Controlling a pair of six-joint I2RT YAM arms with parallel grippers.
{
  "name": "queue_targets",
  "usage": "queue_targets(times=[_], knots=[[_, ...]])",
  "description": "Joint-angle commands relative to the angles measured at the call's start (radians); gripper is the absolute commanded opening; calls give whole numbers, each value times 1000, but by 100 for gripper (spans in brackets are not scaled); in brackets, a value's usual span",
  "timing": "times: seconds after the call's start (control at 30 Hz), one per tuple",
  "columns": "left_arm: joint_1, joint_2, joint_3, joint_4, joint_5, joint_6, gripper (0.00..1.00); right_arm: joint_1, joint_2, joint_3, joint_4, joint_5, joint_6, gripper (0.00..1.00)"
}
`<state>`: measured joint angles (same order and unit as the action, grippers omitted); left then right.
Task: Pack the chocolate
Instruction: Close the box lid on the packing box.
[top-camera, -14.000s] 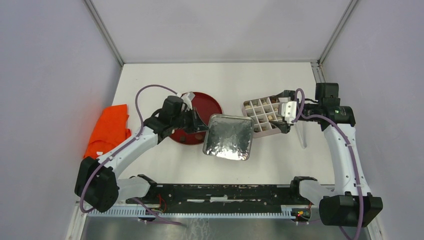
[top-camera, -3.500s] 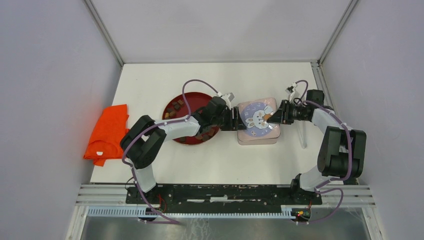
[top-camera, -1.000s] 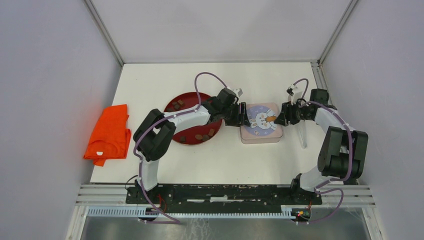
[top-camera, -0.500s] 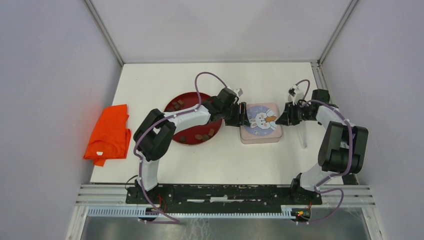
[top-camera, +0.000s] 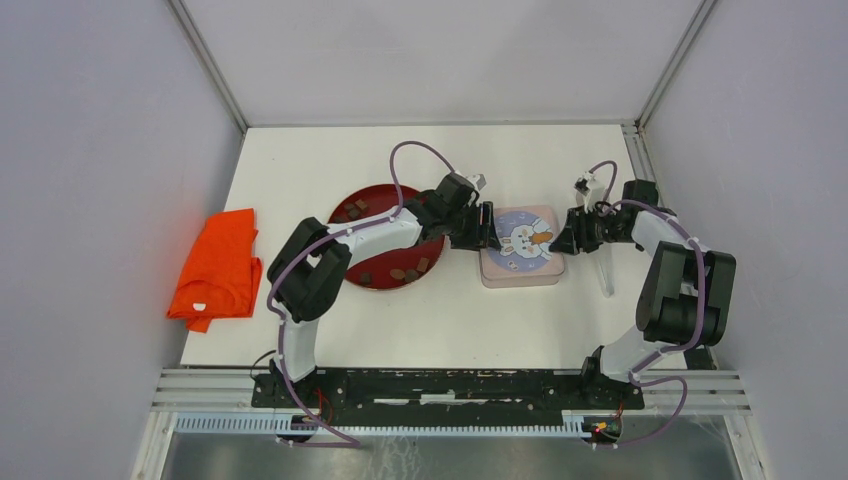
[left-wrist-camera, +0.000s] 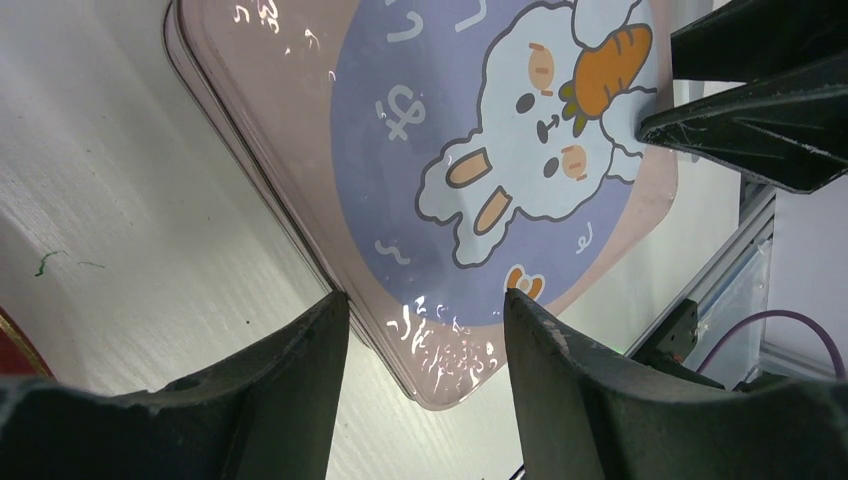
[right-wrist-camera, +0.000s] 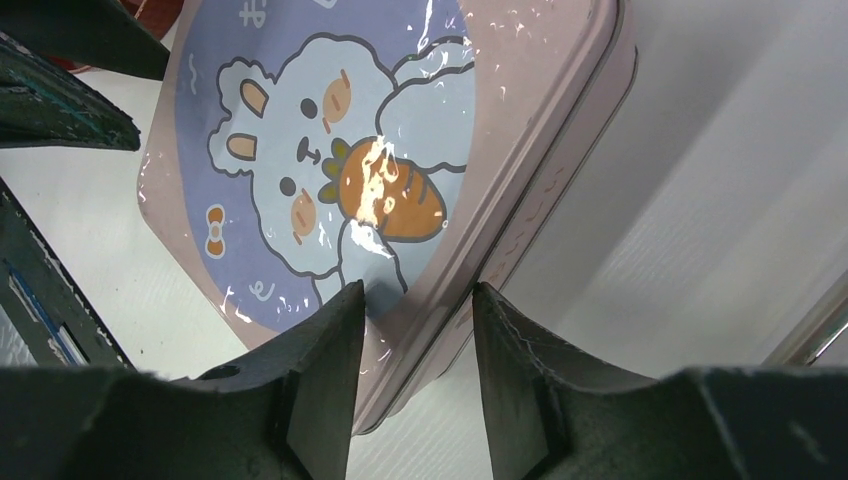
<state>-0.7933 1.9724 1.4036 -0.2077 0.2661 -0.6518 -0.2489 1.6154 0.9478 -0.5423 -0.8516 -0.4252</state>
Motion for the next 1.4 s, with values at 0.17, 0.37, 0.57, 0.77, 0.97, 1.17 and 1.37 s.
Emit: queue_targets(times=[0.17,0.37,0.57,0.77,0.97,1.17,1.37], knots=[[-5,-40,42,10,-48,79,64,2,-70,9,10,3,-24,53],[-6,-145,-48,65,-125,93,63,-19,-136,22,23,26,-42,55],[-5,-207,-109,101,-152,91,63,-21,-209,37,28,27,-87,55],[-4,-196,-147,124,-139,73,63,-20,-316,-20,122,17,-142,52],[-2,-196,-163,97,-201,64,56,-20,-423,-148,299,112,-221,48],[2,-183,-151,41,-251,86,53,-20,-298,-76,238,265,-108,39],[2,-132,-118,-18,-310,105,32,-21,-200,-85,211,287,-85,19]])
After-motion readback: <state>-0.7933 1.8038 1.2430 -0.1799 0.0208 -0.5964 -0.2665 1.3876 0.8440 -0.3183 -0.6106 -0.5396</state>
